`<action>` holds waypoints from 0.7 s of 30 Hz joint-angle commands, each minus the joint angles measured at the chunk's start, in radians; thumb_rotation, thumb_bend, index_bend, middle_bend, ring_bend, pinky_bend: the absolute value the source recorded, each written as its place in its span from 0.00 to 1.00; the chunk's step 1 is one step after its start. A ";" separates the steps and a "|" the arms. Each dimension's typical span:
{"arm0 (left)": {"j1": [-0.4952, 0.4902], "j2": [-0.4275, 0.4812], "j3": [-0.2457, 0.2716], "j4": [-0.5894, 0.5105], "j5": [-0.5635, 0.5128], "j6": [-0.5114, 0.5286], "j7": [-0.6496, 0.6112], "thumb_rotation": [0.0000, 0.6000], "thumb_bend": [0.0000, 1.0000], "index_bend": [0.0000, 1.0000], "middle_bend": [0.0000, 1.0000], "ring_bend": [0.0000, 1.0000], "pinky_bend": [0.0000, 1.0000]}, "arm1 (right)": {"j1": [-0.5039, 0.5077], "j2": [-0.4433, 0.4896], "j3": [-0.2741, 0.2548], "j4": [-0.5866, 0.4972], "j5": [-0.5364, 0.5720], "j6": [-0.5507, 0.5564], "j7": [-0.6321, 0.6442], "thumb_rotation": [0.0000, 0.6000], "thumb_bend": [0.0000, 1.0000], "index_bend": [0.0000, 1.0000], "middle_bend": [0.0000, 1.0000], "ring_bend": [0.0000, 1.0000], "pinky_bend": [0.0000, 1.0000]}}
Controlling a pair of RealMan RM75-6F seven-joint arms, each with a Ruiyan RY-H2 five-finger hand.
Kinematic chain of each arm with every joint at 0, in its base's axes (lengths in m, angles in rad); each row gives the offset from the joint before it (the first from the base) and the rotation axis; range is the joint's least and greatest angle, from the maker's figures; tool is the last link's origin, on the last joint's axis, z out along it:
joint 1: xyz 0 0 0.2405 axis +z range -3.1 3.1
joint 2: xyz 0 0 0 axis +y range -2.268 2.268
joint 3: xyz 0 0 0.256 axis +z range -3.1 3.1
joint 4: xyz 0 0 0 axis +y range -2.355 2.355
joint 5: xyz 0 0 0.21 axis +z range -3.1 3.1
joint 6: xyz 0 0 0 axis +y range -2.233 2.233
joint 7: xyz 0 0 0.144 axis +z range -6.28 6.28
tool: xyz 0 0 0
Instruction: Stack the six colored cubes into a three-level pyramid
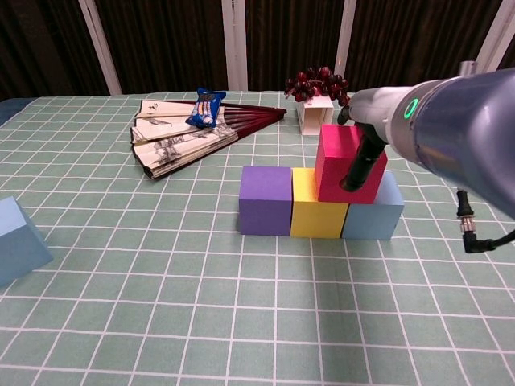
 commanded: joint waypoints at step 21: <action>0.003 -0.009 0.009 0.006 0.016 0.010 0.028 1.00 0.11 0.00 0.00 0.01 0.03 | -0.078 0.122 -0.049 -0.144 0.032 0.024 -0.003 1.00 0.34 0.00 0.00 0.00 0.00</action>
